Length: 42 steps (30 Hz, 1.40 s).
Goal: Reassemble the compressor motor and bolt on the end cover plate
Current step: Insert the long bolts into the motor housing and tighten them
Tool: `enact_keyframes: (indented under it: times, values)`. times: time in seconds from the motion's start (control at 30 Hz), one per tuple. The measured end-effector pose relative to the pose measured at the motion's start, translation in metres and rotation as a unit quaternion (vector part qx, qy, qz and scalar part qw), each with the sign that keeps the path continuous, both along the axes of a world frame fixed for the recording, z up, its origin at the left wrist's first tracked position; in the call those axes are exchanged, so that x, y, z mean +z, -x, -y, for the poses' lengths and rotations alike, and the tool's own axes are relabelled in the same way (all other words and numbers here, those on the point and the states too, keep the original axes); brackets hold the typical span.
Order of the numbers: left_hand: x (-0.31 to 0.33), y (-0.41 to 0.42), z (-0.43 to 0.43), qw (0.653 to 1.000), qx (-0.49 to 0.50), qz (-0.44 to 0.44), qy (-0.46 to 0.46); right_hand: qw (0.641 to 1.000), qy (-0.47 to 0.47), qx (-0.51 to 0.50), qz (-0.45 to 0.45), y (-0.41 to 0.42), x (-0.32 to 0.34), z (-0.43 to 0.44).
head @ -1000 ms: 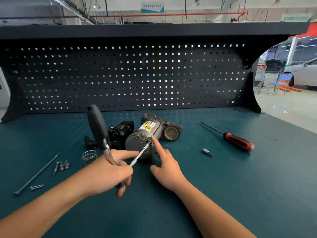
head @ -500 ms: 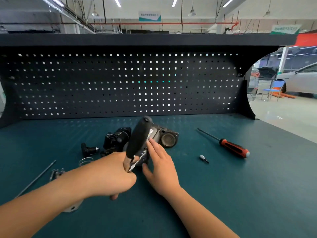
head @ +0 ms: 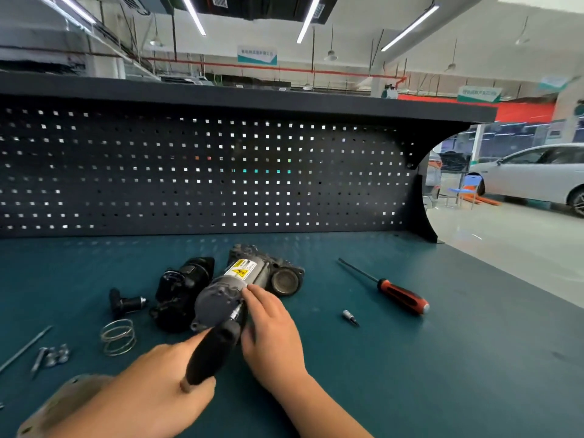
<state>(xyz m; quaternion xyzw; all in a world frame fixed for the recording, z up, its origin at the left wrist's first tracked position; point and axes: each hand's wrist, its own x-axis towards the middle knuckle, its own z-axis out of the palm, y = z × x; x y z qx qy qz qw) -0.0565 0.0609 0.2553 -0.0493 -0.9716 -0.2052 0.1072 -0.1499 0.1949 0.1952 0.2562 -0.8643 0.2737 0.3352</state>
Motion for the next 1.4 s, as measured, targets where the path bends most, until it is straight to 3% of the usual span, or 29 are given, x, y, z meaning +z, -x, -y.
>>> enact_keyframes:
  times: [0.1, 0.2, 0.27, 0.37, 0.57, 0.73, 0.8, 0.9, 1.13, 1.4]
  values:
    - [-0.009, 0.000, 0.000, 0.990, -0.028, 0.006, -0.140, 0.997, -0.001, -0.043, -0.070, -0.001, 0.002, 0.002]
    - [-0.015, 0.001, 0.004, 0.947, -0.024, 0.076, -0.310, 0.995, 0.001, -0.048, -0.093, 0.003, 0.003, 0.004]
    - [-0.017, 0.002, 0.005, 0.886, -0.045, 0.115, -0.448, 0.993, 0.007, -0.050, -0.103, 0.006, 0.004, 0.004]
    - [-0.013, -0.002, 0.005, 0.758, -0.028, 0.133, -0.638, 0.993, 0.025, -0.046, -0.107, 0.007, 0.003, 0.004]
    - [-0.016, -0.004, 0.002, 0.609, -0.020, 0.194, -0.768, 0.994, 0.081, -0.023, -0.075, 0.011, -0.001, 0.005]
    - [-0.021, -0.001, 0.004, 0.535, -0.036, 0.248, -0.807, 0.988, 0.152, -0.023, 0.007, 0.008, 0.001, 0.008]
    - [-0.023, -0.001, 0.006, 0.524, -0.047, 0.254, -0.811, 0.984, 0.176, -0.019, 0.028, 0.009, -0.001, 0.008]
    - [-0.025, -0.002, 0.007, 0.541, -0.082, 0.252, -0.798, 0.978, 0.206, -0.008, 0.036, 0.011, -0.001, 0.008]
    - [-0.028, -0.009, 0.003, 0.666, -0.128, 0.219, -0.702, 0.976, 0.210, 0.010, 0.056, 0.011, -0.003, 0.006]
    - [-0.023, -0.010, 0.001, 0.673, -0.122, 0.210, -0.698, 0.967, 0.223, 0.055, 0.110, 0.014, -0.007, 0.001]
